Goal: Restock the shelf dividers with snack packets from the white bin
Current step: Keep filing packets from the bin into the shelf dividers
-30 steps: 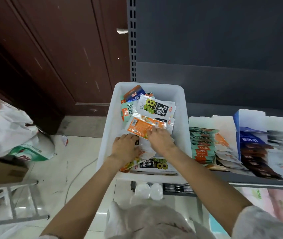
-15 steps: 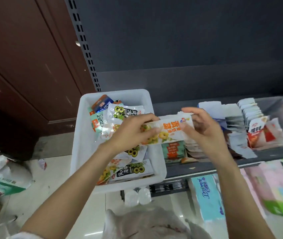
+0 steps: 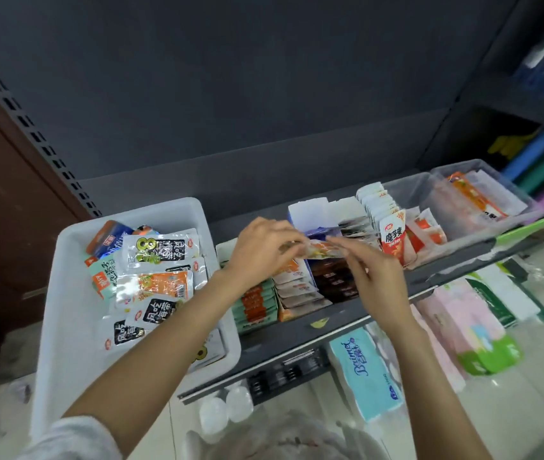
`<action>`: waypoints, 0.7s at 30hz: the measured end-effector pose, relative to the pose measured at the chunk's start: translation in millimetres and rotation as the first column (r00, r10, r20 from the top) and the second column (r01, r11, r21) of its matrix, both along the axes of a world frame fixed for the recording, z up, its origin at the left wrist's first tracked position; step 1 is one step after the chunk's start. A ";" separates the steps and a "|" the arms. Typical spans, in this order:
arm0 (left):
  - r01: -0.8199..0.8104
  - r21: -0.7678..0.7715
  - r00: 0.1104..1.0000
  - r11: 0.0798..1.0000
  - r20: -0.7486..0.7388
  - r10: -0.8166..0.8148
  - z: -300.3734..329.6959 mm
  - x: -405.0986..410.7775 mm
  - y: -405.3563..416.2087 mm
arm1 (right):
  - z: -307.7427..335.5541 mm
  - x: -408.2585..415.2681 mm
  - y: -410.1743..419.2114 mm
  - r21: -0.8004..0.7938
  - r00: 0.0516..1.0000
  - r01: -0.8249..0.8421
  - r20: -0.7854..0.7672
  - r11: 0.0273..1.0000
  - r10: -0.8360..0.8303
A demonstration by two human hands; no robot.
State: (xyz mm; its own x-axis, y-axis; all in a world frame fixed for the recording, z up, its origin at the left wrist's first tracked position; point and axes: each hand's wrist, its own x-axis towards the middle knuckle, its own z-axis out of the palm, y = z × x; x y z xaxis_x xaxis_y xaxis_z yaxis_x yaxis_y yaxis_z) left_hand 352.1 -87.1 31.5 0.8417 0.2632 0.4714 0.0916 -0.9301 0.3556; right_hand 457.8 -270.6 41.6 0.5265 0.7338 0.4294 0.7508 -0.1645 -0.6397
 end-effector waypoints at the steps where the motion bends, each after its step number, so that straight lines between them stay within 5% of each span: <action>1: -0.016 0.054 1.000 0.998 -0.020 0.017 -7.3 -0.8 -0.3 | -6.3 -1.0 2.5 -0.005 1.000 0.012 0.015 1.000 -0.012; 5: -0.081 0.131 0.993 0.988 -0.079 0.092 -23.9 -3.6 -0.9 | -23.7 -9.3 26.4 -0.060 0.991 0.068 0.119 0.996 -0.061; 13: -0.166 0.093 0.972 0.982 -0.155 0.179 -34.3 -41.3 9.1 | -46.2 -16.8 63.7 -0.287 0.878 0.031 0.466 0.958 0.111; 18: -0.333 0.001 0.942 0.943 -0.036 0.333 -42.5 -107.7 22.8 | -19.0 -45.9 64.7 -0.195 0.970 -0.048 0.225 0.980 0.092; 21: -0.504 -0.089 0.860 0.859 -0.146 0.489 -56.9 -150.7 40.8 | 1.6 -77.7 84.5 -0.169 0.966 -0.215 0.108 0.962 0.235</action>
